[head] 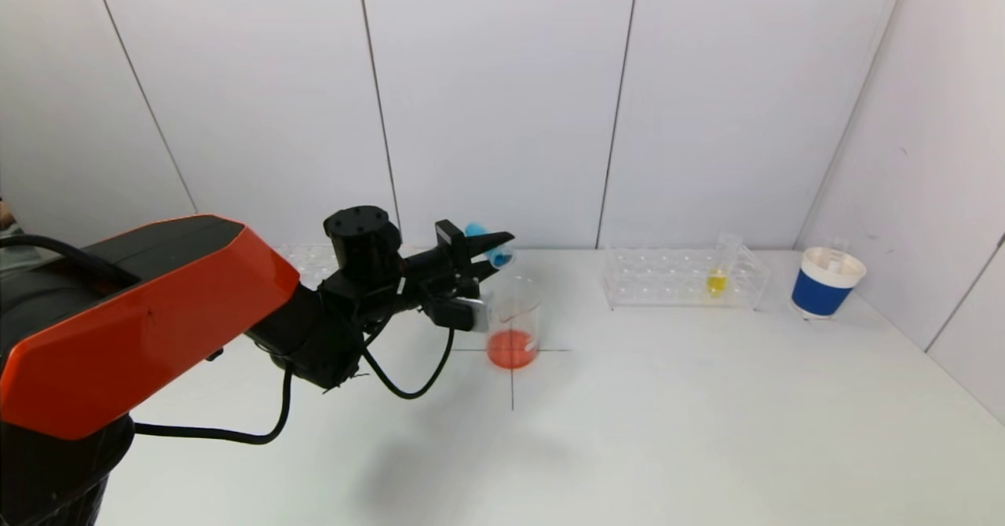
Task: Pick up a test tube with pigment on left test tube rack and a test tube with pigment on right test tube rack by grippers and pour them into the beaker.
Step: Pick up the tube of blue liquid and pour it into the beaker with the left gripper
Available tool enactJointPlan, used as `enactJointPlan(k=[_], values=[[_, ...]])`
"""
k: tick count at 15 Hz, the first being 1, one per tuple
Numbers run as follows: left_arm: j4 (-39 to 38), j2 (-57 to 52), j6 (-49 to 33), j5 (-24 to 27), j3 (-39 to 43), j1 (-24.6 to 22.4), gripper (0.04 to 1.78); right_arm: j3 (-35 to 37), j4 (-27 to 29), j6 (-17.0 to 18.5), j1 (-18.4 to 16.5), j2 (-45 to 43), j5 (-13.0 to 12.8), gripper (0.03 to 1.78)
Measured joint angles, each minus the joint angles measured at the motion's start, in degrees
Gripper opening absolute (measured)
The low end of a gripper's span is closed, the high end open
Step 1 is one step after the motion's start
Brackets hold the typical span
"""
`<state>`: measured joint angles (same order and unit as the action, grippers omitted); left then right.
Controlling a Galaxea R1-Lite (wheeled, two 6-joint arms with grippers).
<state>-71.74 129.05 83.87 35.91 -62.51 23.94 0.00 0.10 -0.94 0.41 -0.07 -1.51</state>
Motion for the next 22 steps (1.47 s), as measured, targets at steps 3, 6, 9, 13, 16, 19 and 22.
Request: enactJointPlan(k=[3, 6, 9, 13, 16, 19, 22], values=[[1.5, -0.3, 2.8, 0.0, 0.1, 0.0, 0.45, 0.0, 0.0, 0.0, 0.0, 0.0, 0.0, 1.77], [3.0, -0.7, 5.0, 0.0, 0.1, 0.0, 0.45, 0.0, 0.0, 0.0, 0.0, 0.0, 0.0, 1.77], [4.8, -1.4, 7.1, -0.1, 0.1, 0.0, 0.45, 0.0, 0.0, 0.0, 0.0, 0.0, 0.0, 1.77], [6.2, -1.8, 8.9, -0.4, 0.1, 0.0, 0.45, 0.0, 0.0, 0.0, 0.0, 0.0, 0.0, 1.77], [7.4, -2.3, 10.5, -0.5, 0.1, 0.0, 0.45, 0.0, 0.0, 0.0, 0.0, 0.0, 0.0, 1.77], [8.7, -2.7, 11.5, -0.6, 0.0, 0.0, 0.45, 0.0, 0.0, 0.0, 0.0, 0.0, 0.0, 1.77], [9.8, -3.3, 13.3, -0.6, -0.3, 0.0, 0.45, 0.0, 0.0, 0.0, 0.0, 0.0, 0.0, 1.77]])
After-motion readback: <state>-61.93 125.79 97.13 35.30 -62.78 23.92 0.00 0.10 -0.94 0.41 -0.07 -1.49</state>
